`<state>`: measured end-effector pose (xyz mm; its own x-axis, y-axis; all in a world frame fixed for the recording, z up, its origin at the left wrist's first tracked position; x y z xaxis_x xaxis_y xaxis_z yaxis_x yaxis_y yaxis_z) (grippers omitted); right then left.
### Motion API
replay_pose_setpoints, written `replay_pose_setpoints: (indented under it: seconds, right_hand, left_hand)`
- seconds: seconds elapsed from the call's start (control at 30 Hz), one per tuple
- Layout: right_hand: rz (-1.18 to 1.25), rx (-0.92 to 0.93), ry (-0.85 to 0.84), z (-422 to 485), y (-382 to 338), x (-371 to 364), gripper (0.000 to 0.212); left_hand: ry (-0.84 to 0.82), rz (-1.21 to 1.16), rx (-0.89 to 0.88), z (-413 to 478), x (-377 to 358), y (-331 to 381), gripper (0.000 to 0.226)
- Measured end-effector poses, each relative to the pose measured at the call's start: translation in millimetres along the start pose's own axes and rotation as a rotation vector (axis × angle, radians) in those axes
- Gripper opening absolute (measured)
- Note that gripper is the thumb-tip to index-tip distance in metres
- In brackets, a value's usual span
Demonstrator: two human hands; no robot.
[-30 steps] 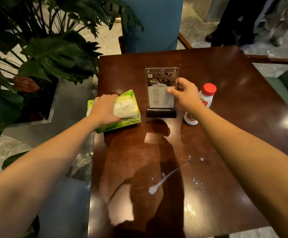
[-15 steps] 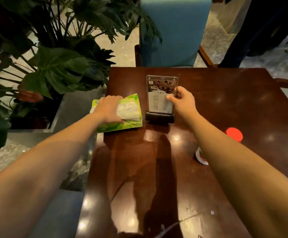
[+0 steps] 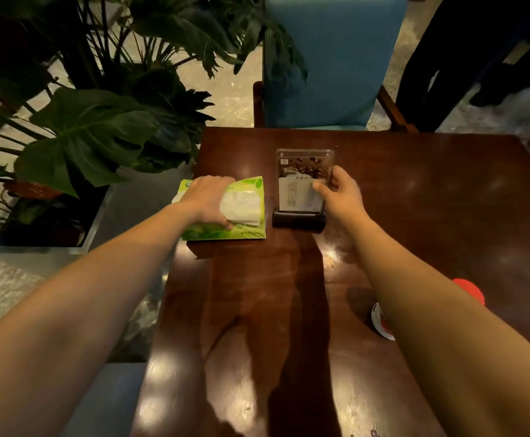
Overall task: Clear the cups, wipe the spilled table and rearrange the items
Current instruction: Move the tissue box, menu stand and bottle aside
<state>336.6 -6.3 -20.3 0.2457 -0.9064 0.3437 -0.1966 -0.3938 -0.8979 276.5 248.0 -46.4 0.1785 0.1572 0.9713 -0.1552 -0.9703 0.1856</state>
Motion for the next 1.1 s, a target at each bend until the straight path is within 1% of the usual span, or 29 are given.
replay_pose_setpoints:
  seconds: [0.2, 0.37, 0.5, 0.63, 0.8, 0.93, 1.1]
  right_hand:
    - [0.017, -0.032, -0.02, 1.5, 6.1, 3.0, 0.019]
    - [-0.033, -0.075, 0.027, -3.2, 10.4, 6.6, 0.027]
    - [-0.091, -0.12, 0.032, -11.3, 6.4, 13.1, 0.041]
    - [-0.254, -0.152, 0.014, -25.0, 8.7, 25.1, 0.061]
    - [-0.448, -0.116, -0.028, -53.8, 12.9, 31.6, 0.077]
    - [-0.584, -0.039, -0.076, -87.3, 18.0, 28.6, 0.08]
    - [-0.637, 0.007, -0.118, -147.6, 47.7, 29.8, 0.079]
  left_hand:
    - [-0.099, 0.014, 0.033, 1.4, -12.0, -1.9, 0.123]
    - [-0.082, 0.015, 0.053, -4.0, -16.8, 10.8, 0.129]
    - [-0.047, -0.009, 0.058, -12.1, -23.9, 28.5, 0.123]
    - [-0.022, -0.009, 0.092, -20.3, -30.5, 48.7, 0.108]
    - [-0.037, 0.02, 0.133, -32.2, -30.6, 70.9, 0.092]
    - [-0.087, 0.046, 0.115, -42.4, -29.5, 82.0, 0.087]
    - [-0.085, 0.081, 0.098, -51.2, -33.0, 97.3, 0.084]
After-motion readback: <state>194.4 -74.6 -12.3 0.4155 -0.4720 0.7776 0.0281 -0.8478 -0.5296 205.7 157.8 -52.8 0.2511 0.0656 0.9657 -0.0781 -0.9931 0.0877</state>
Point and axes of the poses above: each hand's wrist, its own z-axis towards the middle knuckle, its own x-axis out of the back of the hand, y = z × x, the point moved 2 cm from there along z, towards the middle knuckle, and after that the axes turned 13 degrees about -x, right-handed, at the moved point
